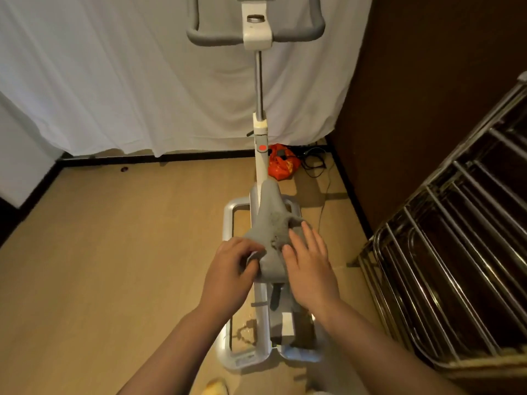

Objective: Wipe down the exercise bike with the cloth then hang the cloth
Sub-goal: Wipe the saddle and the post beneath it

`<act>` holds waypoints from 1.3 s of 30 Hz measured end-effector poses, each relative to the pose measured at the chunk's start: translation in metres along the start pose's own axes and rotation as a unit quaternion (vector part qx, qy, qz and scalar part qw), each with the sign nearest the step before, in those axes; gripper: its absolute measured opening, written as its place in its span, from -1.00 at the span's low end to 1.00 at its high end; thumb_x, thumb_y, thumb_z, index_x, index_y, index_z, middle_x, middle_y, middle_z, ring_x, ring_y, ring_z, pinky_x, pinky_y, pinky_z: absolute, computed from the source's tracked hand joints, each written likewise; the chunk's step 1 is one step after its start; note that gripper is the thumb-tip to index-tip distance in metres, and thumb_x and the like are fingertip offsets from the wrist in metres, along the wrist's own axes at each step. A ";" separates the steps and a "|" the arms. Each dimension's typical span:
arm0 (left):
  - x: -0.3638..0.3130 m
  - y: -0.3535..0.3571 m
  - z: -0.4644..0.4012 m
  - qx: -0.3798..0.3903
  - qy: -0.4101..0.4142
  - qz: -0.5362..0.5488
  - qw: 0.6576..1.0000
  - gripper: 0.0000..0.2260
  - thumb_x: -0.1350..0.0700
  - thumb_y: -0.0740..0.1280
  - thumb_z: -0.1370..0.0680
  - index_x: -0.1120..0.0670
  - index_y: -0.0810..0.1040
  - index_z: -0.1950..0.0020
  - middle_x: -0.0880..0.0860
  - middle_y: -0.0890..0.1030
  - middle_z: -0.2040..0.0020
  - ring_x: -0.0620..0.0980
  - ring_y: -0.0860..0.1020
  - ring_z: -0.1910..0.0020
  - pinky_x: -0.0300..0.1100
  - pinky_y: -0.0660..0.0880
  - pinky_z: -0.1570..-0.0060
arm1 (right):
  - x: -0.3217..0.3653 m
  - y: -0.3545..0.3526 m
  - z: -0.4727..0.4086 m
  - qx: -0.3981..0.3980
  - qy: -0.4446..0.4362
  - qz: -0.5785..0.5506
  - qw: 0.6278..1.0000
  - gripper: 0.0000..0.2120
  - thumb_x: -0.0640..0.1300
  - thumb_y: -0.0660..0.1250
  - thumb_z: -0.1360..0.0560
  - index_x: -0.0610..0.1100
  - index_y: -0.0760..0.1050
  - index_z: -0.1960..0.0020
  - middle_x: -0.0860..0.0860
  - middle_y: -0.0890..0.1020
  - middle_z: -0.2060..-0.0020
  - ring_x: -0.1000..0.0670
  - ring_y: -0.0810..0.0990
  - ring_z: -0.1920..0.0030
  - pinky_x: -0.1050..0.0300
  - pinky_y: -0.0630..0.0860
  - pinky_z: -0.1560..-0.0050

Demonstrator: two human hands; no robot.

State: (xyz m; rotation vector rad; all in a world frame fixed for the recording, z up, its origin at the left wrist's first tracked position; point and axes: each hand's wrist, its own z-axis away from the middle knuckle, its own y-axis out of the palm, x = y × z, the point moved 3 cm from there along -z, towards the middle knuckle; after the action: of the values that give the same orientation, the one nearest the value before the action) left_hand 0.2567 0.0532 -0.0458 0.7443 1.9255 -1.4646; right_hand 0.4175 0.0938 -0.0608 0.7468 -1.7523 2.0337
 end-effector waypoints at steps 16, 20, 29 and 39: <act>0.025 -0.020 0.003 0.107 0.056 0.075 0.990 -0.67 0.26 0.34 -0.53 -0.15 0.56 -0.14 -0.29 0.49 -0.12 -0.32 0.42 -0.16 -0.34 0.42 -0.11 | 0.026 0.042 0.023 -0.196 0.206 -0.189 0.940 -0.51 0.11 0.00 -0.65 0.18 0.00 -0.55 0.20 -0.20 -0.53 -0.06 -0.10 -0.54 -0.14 0.34 -0.35; 0.030 -0.019 -0.005 0.122 0.061 0.065 0.988 -0.73 0.23 0.34 -0.52 -0.09 0.59 -0.11 -0.29 0.49 -0.05 -0.28 0.42 -0.11 -0.24 0.45 -0.06 | 0.036 0.039 0.021 -0.208 0.245 -0.232 0.918 -0.54 0.08 0.02 -0.66 0.21 0.05 -0.54 0.18 -0.16 -0.54 -0.01 -0.08 -0.54 -0.08 0.26 -0.37; 0.016 -0.009 -0.017 0.078 0.072 0.066 0.992 -0.76 0.24 0.32 -0.52 -0.11 0.62 0.00 -0.28 0.55 0.06 -0.20 0.47 -0.04 -0.22 0.42 -0.02 | 0.029 0.026 0.023 -0.152 0.229 -0.219 0.936 -0.52 0.11 0.13 -0.63 0.24 0.11 -0.51 0.16 -0.10 -0.55 -0.03 -0.07 -0.54 -0.10 0.15 -0.44; -0.015 0.022 -0.015 -0.002 0.059 -0.069 0.996 -0.82 0.07 0.38 -0.51 -0.04 0.65 -0.10 -0.17 0.62 -0.03 -0.14 0.41 -0.07 -0.19 0.32 -0.03 | 0.009 0.023 0.027 -0.045 0.137 -0.112 0.983 -0.50 0.21 -0.01 -0.62 0.34 -0.09 -0.51 0.23 -0.20 -0.53 0.00 -0.14 -0.55 -0.16 0.17 -0.47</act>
State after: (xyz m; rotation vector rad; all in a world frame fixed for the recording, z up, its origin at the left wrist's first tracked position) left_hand 0.2807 0.0721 -0.0454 0.7227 2.1059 -1.5277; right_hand 0.4008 0.0628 -0.0711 0.5764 -1.5213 1.7983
